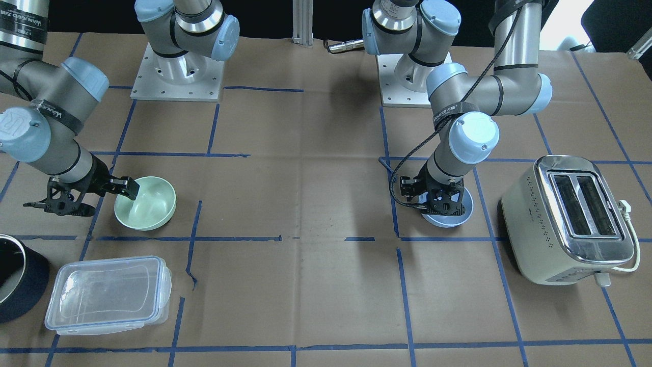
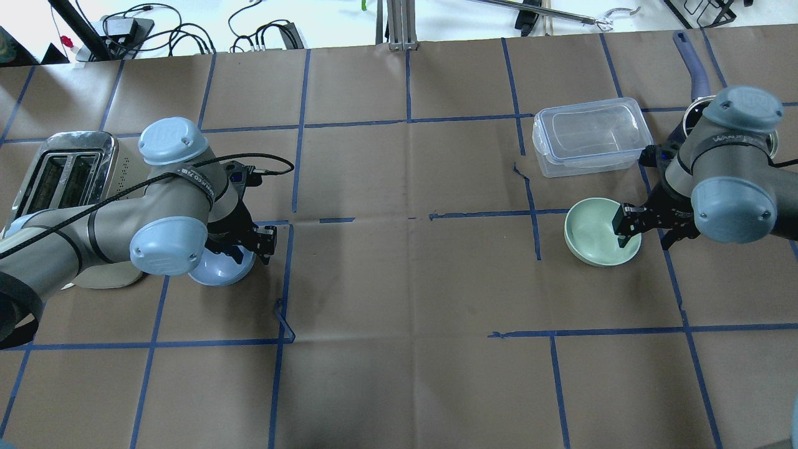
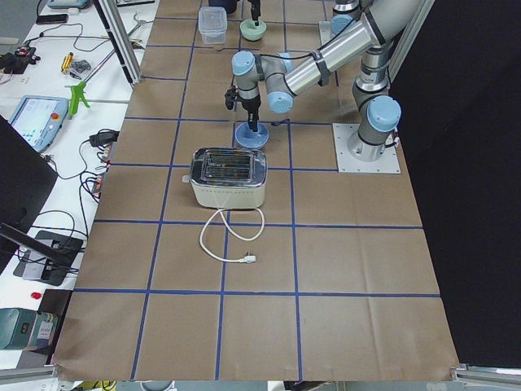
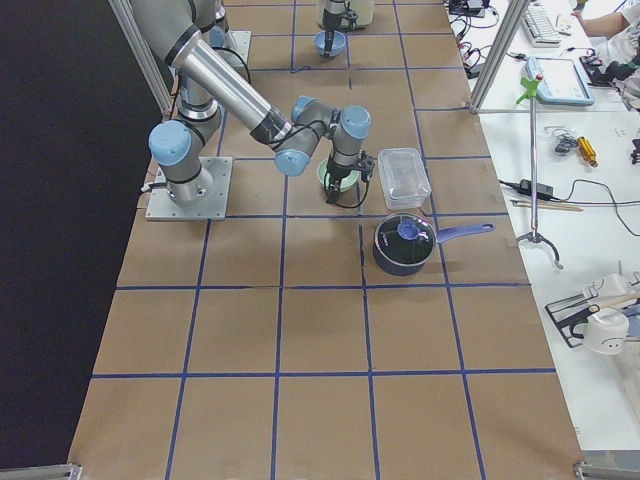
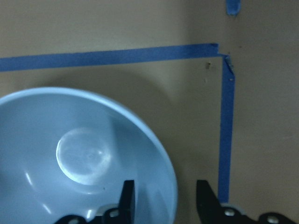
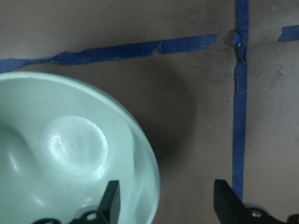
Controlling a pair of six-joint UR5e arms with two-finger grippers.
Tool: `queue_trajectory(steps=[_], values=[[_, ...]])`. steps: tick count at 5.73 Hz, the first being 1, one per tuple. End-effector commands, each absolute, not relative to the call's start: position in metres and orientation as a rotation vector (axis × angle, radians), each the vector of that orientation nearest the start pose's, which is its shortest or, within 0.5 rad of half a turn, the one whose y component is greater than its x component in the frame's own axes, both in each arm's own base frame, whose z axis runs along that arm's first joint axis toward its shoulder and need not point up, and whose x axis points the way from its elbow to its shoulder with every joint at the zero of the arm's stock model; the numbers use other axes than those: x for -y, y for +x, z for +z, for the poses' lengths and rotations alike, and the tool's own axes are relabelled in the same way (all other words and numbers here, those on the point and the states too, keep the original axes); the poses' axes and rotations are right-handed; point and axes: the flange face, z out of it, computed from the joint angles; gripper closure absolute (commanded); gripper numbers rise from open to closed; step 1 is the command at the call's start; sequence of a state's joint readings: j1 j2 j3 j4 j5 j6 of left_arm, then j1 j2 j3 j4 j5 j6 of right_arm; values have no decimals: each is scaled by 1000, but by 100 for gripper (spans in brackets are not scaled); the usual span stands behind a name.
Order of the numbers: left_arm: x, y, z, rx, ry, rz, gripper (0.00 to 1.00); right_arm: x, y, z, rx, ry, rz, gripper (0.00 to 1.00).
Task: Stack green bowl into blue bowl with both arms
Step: 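Grasp the blue bowl rim with the left gripper while the right grasps the green bowl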
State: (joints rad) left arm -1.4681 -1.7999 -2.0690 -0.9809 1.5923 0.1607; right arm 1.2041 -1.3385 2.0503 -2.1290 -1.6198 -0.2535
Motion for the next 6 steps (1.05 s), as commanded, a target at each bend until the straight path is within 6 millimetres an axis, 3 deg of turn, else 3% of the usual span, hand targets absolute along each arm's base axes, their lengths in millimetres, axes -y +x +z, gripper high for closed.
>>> queue_trajectory(steps=[1, 2, 4, 5, 6], values=[[491, -83, 213, -3128, 98, 176, 100, 494, -52, 210, -3130, 170, 239, 89], [509, -95, 233, -3122, 71, 92, 100, 496, -53, 214, -3133, 168, 225, 93], [534, -194, 280, -3123, 69, -71, 100, 523, -51, 267, -3158, 139, 166, 94], [536, -250, 281, -3137, 146, -112, 100, 537, -38, 317, -3172, 98, 163, 94], [522, -309, 274, -3118, 273, -117, 100, 544, -36, 366, -3168, 90, 178, 94]])
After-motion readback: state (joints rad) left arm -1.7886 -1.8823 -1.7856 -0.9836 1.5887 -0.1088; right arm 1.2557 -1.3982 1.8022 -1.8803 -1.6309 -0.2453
